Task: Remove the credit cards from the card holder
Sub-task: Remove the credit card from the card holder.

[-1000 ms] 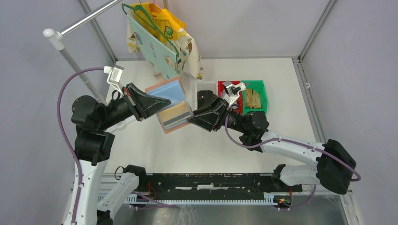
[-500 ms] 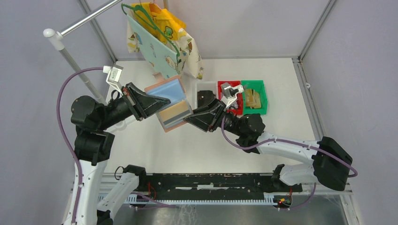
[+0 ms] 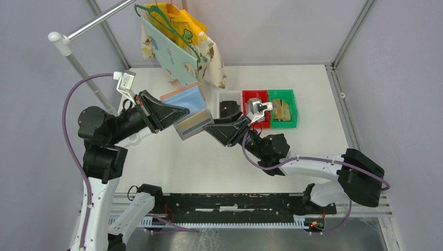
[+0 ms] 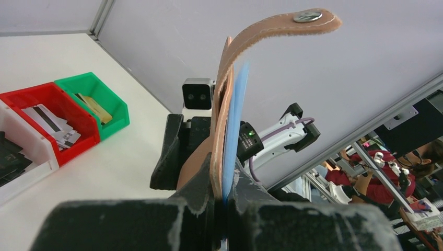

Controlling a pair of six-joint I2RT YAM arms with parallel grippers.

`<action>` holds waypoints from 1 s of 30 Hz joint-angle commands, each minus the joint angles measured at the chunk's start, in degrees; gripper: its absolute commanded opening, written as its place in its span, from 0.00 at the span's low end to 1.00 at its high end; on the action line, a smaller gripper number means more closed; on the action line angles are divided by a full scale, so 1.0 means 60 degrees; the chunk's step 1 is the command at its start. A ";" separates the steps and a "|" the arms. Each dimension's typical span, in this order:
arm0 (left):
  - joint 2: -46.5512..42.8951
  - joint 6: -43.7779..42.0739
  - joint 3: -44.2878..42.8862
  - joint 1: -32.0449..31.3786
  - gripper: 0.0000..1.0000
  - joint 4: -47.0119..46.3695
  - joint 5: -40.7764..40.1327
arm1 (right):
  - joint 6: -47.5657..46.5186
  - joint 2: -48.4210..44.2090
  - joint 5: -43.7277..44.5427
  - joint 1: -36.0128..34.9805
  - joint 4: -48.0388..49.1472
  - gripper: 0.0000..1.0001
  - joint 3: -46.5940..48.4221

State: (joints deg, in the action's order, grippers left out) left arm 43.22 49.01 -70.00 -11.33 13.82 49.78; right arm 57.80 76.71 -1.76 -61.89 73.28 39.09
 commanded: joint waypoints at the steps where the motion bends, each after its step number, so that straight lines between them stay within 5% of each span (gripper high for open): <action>1: -0.0026 0.0331 -0.0316 -0.0037 0.02 -0.0125 0.0623 | 0.0390 0.0547 0.0321 0.0017 0.2463 0.55 0.0504; 10: 0.0023 0.0371 -0.0291 -0.0030 0.02 -0.0183 0.0610 | 0.0378 0.0909 -0.0629 -0.0143 0.4351 0.58 0.0758; 19: -0.0041 -0.0500 -0.0228 -0.0030 0.02 0.0397 0.0582 | 0.0158 0.0654 -0.0465 -0.0199 0.3871 0.23 0.0734; 28: -0.0236 -0.3100 -0.0228 -0.0032 0.33 0.1870 0.0303 | -0.0483 -0.0456 0.0032 -0.0197 0.0143 0.08 0.0680; 30: -0.0270 -0.3740 -0.0249 -0.0037 0.48 0.2102 0.0336 | -0.0700 -0.0716 0.0203 -0.0203 -0.1126 0.01 0.0826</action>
State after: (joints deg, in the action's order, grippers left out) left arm 42.33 37.32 -70.52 -11.38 22.61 51.09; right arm 56.23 76.25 -3.18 -63.20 78.00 41.39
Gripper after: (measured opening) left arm 0.364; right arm 0.144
